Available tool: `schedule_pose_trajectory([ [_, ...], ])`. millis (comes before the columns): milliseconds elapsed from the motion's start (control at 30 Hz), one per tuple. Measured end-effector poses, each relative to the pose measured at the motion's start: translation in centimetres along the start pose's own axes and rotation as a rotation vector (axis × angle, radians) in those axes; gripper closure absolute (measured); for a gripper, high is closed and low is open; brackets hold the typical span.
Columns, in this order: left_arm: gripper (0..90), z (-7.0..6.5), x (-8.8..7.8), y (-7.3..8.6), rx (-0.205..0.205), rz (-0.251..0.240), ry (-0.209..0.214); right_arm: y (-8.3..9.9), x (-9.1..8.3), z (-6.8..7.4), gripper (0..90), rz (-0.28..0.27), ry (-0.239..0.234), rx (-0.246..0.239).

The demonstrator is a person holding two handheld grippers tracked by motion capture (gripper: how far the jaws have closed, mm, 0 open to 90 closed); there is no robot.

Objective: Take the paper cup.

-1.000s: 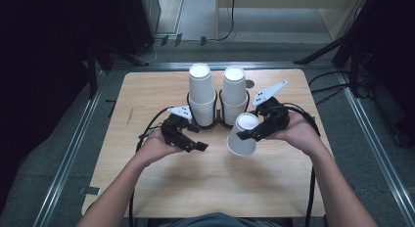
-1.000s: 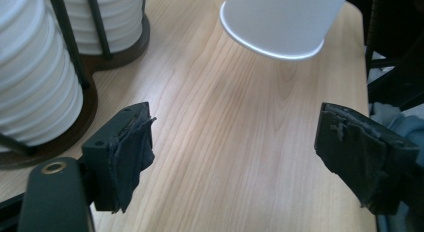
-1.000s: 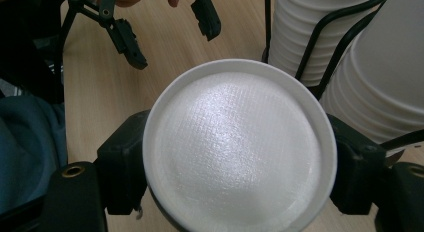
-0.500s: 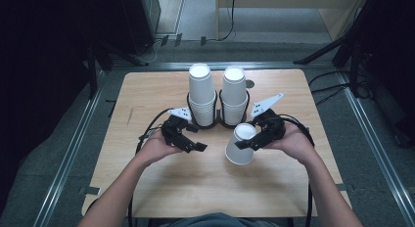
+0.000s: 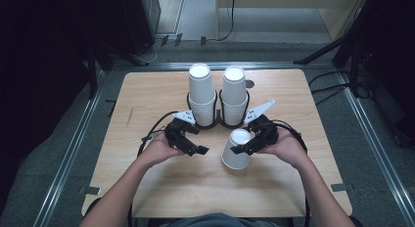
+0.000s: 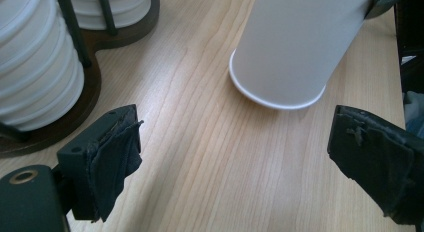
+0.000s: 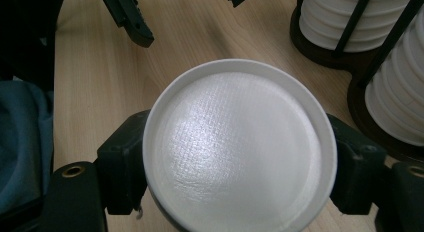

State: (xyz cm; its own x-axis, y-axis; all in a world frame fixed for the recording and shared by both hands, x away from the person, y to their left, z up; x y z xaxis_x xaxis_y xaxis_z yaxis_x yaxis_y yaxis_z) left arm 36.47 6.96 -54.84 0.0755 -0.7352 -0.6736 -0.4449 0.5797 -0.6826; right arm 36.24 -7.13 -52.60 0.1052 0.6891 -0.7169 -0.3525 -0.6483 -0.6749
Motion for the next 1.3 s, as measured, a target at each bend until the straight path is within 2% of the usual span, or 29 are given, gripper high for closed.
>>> schedule_pose_trajectory([
  [333,3.3,-0.8,0.9,-0.2,0.015,0.006,0.022,-0.7,1.0,0.6,24.6,-0.019,-0.023,-0.016],
  [433,1.6,-1.3,1.5,-0.1,0.025,0.019,0.038,-1.3,1.1,0.8,24.6,-0.04,-0.029,-0.024],
  [800,0.4,-2.2,2.4,-0.4,0.042,0.018,0.075,-3.0,1.0,1.5,24.7,-0.097,-0.039,-0.047],
  [867,0.4,-2.3,2.5,-0.5,0.052,0.014,0.073,-3.2,0.8,1.7,24.7,-0.104,-0.042,-0.041],
  [1033,0.4,-2.7,2.8,-0.8,0.045,-0.006,0.093,-3.8,0.6,2.0,24.7,-0.124,-0.043,-0.051],
  [1300,0.4,-3.2,3.4,-1.0,0.06,-0.016,0.101,-4.7,0.5,2.6,24.7,-0.157,-0.059,-0.055],
])
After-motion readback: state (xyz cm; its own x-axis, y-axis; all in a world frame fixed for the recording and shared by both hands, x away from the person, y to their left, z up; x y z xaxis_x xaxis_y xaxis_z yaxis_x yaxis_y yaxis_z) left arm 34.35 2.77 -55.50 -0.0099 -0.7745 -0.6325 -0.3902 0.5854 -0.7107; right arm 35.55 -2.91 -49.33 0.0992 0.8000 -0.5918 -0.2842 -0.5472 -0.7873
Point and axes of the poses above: each handheld gripper's, and its own axes: x roughly forward along the jaws, y roughly out of its underside, z roughly to its left, the point moved 10 cm from there along x, roughly forward along the jaws, and after that the axes turned 3 degrees about y, right-handed, at the moved point
